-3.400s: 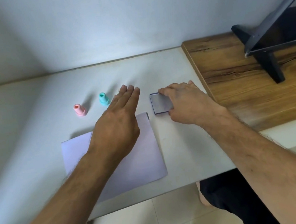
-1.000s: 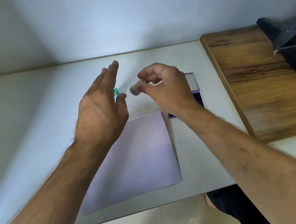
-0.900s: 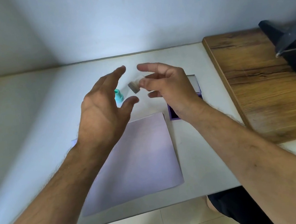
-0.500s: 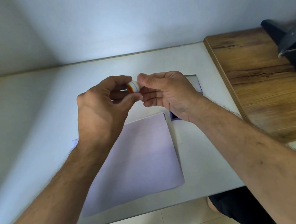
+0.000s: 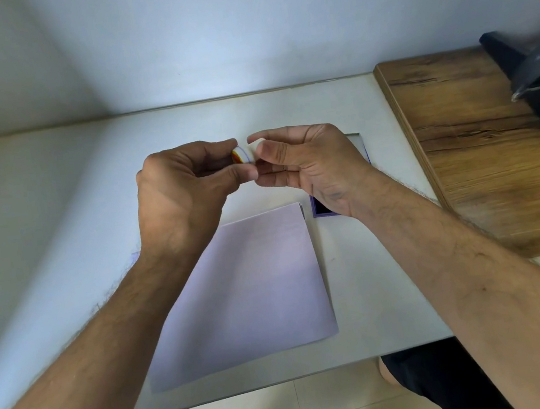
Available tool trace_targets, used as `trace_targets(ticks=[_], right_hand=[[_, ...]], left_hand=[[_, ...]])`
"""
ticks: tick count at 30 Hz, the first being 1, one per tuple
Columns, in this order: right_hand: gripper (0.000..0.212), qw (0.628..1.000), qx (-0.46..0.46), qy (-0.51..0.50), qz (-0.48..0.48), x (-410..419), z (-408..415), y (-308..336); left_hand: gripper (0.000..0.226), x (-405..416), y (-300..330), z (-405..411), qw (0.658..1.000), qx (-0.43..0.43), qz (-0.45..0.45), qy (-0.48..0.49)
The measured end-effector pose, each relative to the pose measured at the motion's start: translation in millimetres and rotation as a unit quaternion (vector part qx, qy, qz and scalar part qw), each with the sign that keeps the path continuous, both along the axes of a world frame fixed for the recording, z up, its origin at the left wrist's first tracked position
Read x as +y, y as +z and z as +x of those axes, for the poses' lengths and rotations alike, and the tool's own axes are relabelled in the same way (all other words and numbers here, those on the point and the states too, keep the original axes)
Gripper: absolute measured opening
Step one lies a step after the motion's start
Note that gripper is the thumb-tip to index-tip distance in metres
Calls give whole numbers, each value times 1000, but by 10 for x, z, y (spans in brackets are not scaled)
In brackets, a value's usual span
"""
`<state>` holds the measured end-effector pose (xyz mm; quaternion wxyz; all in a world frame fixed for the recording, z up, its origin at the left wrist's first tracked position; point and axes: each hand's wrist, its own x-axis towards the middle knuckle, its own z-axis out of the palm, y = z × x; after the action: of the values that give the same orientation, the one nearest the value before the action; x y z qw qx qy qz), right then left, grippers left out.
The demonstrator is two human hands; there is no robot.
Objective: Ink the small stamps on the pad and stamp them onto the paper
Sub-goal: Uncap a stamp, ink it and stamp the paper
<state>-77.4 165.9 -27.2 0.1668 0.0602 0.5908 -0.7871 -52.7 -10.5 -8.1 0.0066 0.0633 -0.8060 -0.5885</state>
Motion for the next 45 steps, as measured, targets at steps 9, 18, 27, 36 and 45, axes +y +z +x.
trace_targets(ticks=[9,18,27,36,45], right_hand=[[15,1000,10,-6,23,87,-25,41],[15,995,-17,-91,35,125,-53,42],[13,991,-14,-124,50,120,-78,18],[15,991,-14,-122,51,98,-65,30],[13,991,-17,-126,51,97,-58,35]], left_hand=[[31,-25,-15,-36,999,-38,22,-15],[19,15,-84,45,978,-52,-181,-93],[16,-1,-185,69,962,4,-249,-112],[29,-38,-263,70,934,7,-337,-118],[27,-29,-276,75,932,7,-336,-132]])
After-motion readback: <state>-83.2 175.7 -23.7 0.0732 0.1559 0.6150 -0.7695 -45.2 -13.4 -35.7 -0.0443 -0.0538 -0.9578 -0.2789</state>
